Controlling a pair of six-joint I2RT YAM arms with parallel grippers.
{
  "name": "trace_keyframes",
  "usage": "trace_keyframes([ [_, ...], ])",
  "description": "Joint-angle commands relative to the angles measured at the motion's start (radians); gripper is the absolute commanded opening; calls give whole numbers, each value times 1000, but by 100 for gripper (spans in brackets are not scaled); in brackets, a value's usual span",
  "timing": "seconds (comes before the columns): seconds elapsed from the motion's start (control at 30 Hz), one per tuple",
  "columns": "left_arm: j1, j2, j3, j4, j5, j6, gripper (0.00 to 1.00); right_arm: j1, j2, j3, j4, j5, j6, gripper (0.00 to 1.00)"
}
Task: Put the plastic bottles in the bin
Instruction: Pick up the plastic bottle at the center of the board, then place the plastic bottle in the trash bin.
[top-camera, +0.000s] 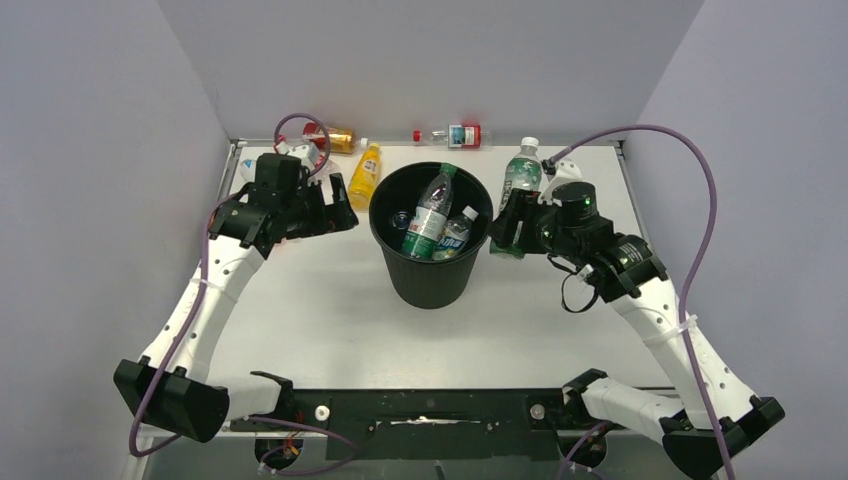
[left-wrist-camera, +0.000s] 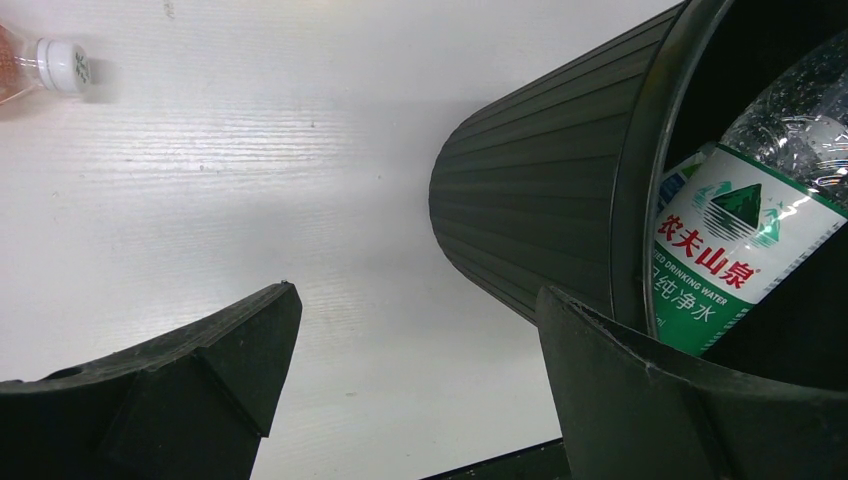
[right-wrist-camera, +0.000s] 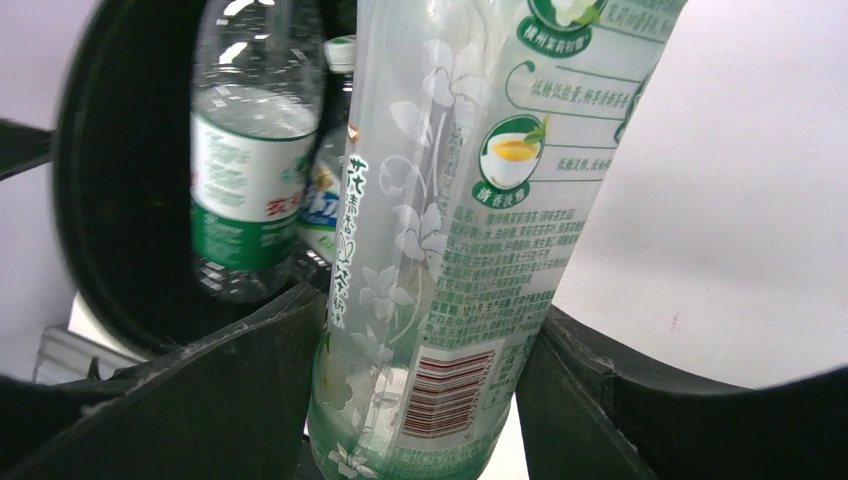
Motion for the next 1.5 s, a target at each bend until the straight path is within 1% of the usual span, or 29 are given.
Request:
trace_keyframes([
  [0.0,-6,-10,-4,63,-5,7,89,54,-61,98,-8,34,-10,49],
  [0.23,-5,-13,-32,86,-1,-4,89,76,-78,164,-46,29,-35,49],
  [0.4,-6,-5,-26,89,0,-6,89,83,-45,213,-16,-14,-57,49],
  [0.57,-8,-16,-34,96,-2,-12,89,107,28,262,20,-43,-85,49],
  [0.93,-13,-33,-38,93,-4,-20,89,139,258,404,70,-9,-151,52],
  [1.03,-14,-42,-42,89,-8,-20,89,148,325,444,45,16,-169,56],
  [1.1,-14,-48,-48,86,-13,-21,89,158,351,454,28,41,-178,65],
  [1.3,-14,-55,-52,86,-14,-22,89,185,368,458,-3,84,-186,85],
  [1.47,-16,-51,-48,91,-8,-26,89,191,356,483,-39,120,-194,87],
])
